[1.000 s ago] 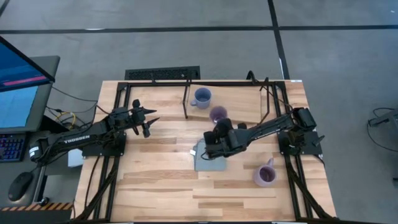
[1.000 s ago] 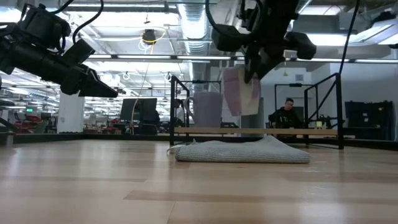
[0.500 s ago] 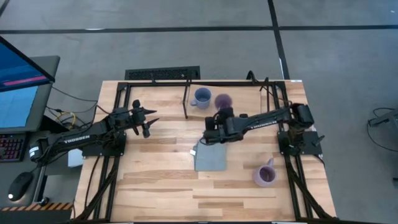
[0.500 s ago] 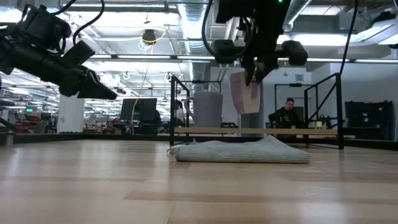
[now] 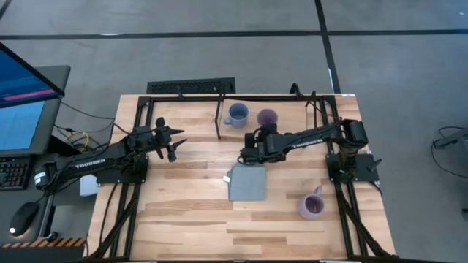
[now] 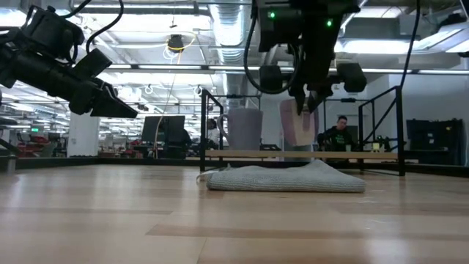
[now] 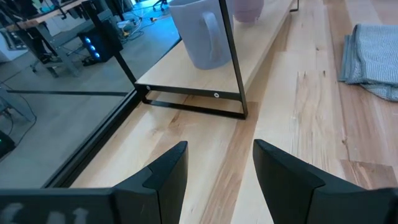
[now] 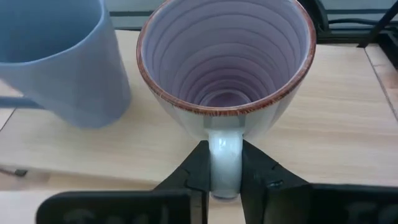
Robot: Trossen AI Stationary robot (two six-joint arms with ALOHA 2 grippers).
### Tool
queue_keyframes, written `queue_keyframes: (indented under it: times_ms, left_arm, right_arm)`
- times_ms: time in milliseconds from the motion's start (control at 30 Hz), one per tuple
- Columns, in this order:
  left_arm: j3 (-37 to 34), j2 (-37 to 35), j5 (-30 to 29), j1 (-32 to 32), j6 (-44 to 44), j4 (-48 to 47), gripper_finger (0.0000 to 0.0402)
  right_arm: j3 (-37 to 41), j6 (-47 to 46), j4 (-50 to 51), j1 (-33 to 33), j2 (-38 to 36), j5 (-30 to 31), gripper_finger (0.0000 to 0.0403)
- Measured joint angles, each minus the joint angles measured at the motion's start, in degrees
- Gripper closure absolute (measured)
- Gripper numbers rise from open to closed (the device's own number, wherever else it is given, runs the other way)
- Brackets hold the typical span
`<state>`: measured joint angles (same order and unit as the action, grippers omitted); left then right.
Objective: Stack small to large cups/mugs on shelf
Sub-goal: Put the left violet cup on the shelf
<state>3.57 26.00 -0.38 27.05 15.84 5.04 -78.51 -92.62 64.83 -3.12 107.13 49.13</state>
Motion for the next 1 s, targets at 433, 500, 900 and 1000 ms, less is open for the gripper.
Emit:
queue_keyframes:
  times_ms: [433,500,900,1000]
  left_arm:
    - [0.00,-0.01,0.00,-0.02,0.02,0.00,0.0228]
    - [0.00,0.00,0.02,-0.02,0.02,0.00,0.0228]
    - [0.00,0.00,0.02,0.00,0.02,0.00,0.0228]
    - [0.00,-0.01,0.02,-0.01,0.02,0.00,0.0228]
  right_arm:
    - [1.02,3.09,-4.48,2.54,0.00,0.24,0.0334]
    - [1.02,3.13,-4.48,2.92,0.00,0.24,0.0334]
    - [1.02,4.39,-4.73,3.59,0.00,-1.24,0.0334]
    - [1.02,4.67,-5.57,3.78,0.00,-1.15,0.0334]
